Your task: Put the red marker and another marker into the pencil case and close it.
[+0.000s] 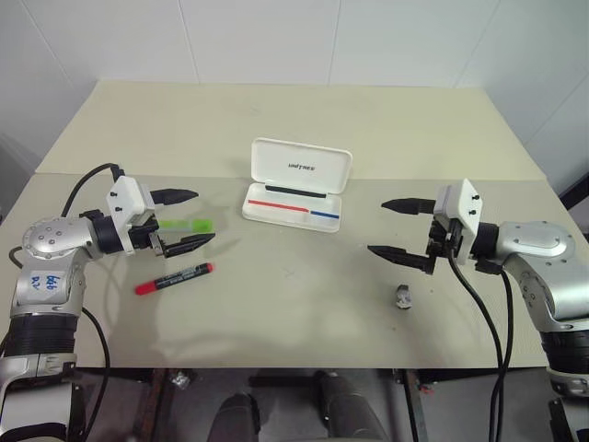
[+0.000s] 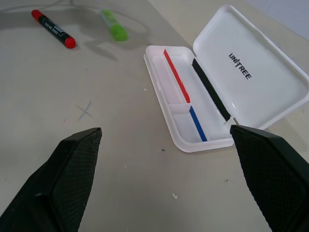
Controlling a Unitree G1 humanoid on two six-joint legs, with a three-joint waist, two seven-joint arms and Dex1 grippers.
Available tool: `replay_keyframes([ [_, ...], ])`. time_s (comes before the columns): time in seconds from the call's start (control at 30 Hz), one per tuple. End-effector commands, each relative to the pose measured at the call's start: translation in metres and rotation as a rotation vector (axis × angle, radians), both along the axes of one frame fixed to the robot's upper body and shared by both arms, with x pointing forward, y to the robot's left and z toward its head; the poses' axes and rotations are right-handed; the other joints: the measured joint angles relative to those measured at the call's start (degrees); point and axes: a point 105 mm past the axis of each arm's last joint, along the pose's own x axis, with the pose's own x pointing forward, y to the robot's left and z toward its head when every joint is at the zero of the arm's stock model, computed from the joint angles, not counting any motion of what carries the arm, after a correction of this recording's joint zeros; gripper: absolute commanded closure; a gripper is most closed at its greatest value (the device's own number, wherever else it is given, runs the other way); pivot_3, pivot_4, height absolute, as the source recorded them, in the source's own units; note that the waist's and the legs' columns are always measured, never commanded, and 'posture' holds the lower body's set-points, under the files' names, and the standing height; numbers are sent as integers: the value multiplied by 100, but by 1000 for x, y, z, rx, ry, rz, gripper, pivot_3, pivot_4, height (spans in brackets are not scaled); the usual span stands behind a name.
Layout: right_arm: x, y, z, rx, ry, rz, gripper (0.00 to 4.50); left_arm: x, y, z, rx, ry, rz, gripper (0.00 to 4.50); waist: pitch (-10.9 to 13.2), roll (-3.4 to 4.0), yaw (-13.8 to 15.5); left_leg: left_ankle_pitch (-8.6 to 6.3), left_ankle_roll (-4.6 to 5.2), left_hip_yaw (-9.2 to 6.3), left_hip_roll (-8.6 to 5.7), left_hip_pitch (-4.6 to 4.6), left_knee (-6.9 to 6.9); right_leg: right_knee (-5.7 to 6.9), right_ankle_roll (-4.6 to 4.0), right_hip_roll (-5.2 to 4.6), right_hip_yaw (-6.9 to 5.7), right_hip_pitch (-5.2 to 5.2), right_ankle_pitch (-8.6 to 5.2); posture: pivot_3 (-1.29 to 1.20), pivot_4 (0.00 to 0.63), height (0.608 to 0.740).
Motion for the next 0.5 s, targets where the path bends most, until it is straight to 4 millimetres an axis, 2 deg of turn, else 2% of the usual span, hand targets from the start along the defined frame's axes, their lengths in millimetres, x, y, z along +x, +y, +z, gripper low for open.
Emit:
replay_keyframes([
  [0.03, 11, 0, 11, 14, -64, -11, 0, 2, -2, 18, -10, -57, -9, 22, 0, -1, -6, 0, 0, 0, 0, 0, 6, 4, 0, 0, 0, 0, 0, 0, 150, 740],
  [0.13, 31, 2, 11, 0, -75, -27, 0, 2, -1, 22, 5, -80, -1, 22, 0, 0, -31, 0, 0, 1, -3, 2, 16, 15, 2, 0, 2, 1, 1, 0, 150, 740],
  [0.33, 44, 34, 35, -95, -66, 63, 0, 3, -2, 39, -22, -71, -42, 22, 30, 30, -38, 1, 1, -1, -2, 1, 30, 36, 1, 2, 3, -3, 1, 0, 150, 740],
  [0.43, 48, 53, 31, -140, -24, 95, 0, 3, -3, 43, -30, -53, -56, 22, 29, 30, -44, 0, 1, -4, -1, 0, 31, 38, -2, 4, 0, -3, -1, 0, 150, 740],
  [0.5, 46, 64, 21, -176, 15, 137, 0, 2, -5, 42, -23, -47, -70, 22, 29, 30, -36, 0, 1, -6, 0, -1, 31, 38, -3, 4, -3, -3, -1, 0, 150, 740],
])
